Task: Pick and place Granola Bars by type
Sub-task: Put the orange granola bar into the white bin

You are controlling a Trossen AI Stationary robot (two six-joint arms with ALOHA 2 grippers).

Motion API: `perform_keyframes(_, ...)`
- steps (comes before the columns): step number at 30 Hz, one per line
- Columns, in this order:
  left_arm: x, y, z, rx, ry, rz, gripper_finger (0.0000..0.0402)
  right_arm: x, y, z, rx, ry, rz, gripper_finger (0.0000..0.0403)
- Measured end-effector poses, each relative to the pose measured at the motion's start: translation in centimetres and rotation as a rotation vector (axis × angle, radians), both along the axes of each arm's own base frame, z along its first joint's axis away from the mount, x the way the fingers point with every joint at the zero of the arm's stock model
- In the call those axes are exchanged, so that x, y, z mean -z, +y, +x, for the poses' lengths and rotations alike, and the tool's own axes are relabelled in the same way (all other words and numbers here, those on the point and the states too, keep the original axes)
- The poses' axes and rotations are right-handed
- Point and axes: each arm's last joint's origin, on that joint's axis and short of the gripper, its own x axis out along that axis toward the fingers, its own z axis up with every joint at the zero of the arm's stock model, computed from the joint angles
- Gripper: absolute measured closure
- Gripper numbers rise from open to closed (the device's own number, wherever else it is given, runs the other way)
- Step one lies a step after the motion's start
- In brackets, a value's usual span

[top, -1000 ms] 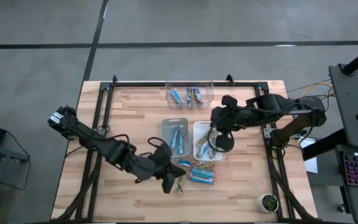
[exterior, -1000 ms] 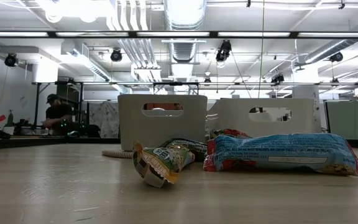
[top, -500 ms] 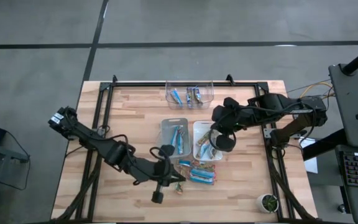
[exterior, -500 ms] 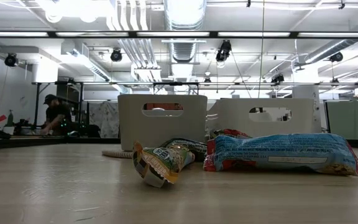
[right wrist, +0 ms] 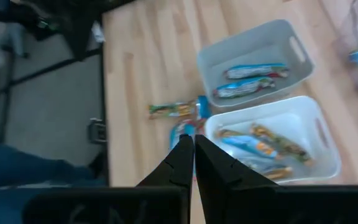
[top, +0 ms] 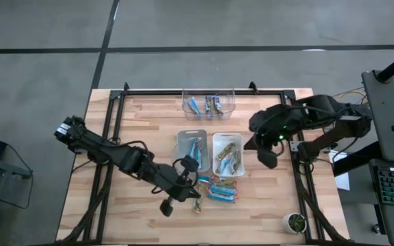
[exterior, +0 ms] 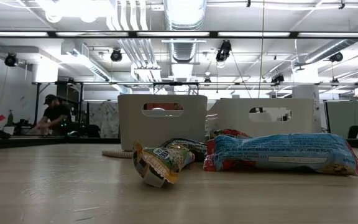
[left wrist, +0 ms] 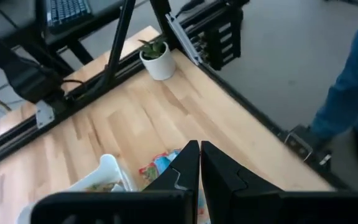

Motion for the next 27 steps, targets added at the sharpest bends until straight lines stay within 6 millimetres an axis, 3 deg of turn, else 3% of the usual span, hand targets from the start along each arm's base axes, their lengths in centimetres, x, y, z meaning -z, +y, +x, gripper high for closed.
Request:
perform_keyframes(8,0.2,2.4,1.0,0.135,-0.039,0.142,0.0402,-1.6,-0.3,-2.9,0.034,-0.048,0.155,0.0394)
perform_keyframes(14,0.3,4.3,1.6,0.216,-0.073,0.209,0.0402,-2.4,-0.7,-4.5,0.047,-0.087,0.179,0.0394)
perform_keyframes(21,1.3,4.5,2.5,0.325,-0.102,0.332,0.0402,-2.5,-0.7,-4.7,0.060,-0.094,0.178,0.0394)
perform_keyframes(27,3.7,3.7,5.2,0.369,-0.049,0.345,0.0402,-2.2,-0.6,-4.3,0.061,-0.075,0.174,0.0394)
